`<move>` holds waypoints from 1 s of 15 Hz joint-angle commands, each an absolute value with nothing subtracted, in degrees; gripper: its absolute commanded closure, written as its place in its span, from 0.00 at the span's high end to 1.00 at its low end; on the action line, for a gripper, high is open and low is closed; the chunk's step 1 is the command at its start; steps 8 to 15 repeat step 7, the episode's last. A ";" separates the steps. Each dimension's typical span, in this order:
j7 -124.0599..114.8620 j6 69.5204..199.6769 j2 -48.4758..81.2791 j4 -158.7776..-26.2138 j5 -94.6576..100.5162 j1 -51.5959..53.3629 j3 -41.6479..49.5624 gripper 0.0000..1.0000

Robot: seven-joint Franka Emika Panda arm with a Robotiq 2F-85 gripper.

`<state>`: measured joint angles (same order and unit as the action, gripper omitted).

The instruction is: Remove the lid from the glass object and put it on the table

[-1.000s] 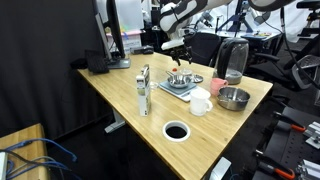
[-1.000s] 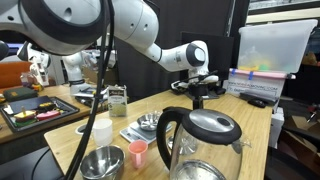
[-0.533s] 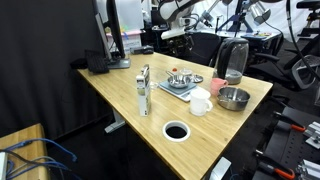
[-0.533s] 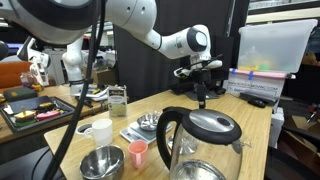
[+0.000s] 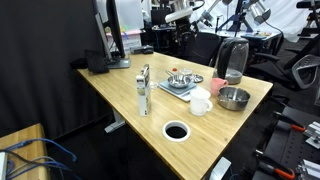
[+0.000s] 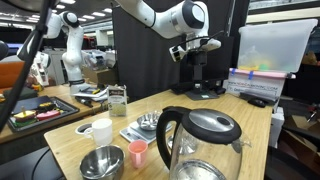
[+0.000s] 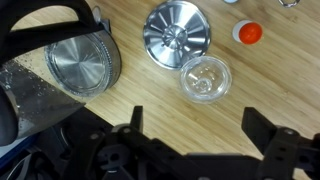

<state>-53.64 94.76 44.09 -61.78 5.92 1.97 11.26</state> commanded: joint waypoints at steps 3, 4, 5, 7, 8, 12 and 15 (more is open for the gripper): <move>-53.79 94.57 45.07 -61.21 6.42 1.45 10.64 1.00; -53.79 94.56 45.11 -61.00 6.42 1.45 10.64 1.00; -53.80 94.62 45.09 -60.92 6.42 1.46 10.63 1.00; -53.80 94.61 45.15 -60.81 6.43 1.46 10.63 1.00; -53.80 94.61 45.15 -60.81 6.43 1.46 10.63 1.00; -53.80 94.61 45.15 -60.81 6.43 1.46 10.63 1.00; -53.80 94.61 45.15 -60.81 6.43 1.46 10.63 1.00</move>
